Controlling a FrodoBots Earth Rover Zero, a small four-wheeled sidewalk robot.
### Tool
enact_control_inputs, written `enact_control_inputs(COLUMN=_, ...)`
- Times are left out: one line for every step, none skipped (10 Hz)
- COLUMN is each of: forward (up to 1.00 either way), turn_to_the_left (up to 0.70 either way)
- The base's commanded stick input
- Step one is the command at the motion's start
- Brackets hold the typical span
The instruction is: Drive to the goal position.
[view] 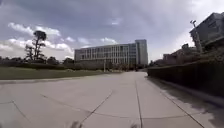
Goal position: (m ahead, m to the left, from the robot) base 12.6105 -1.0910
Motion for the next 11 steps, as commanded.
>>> enact_control_inputs(forward=0.0, turn_to_the_left=-0.7)
enact_control_inputs(forward=0.0, turn_to_the_left=-0.7)
enact_control_inputs(forward=0.0, turn_to_the_left=-0.7)
enact_control_inputs(forward=0.0, turn_to_the_left=-0.7)
enact_control_inputs(forward=0.0, turn_to_the_left=-0.7)
enact_control_inputs(forward=0.0, turn_to_the_left=-0.7)
enact_control_inputs(forward=0.0, turn_to_the_left=-0.59)
enact_control_inputs(forward=0.0, turn_to_the_left=-0.1)
enact_control_inputs(forward=0.0, turn_to_the_left=0.0)
enact_control_inputs(forward=0.0, turn_to_the_left=0.0)
enact_control_inputs(forward=0.4, turn_to_the_left=0.0)
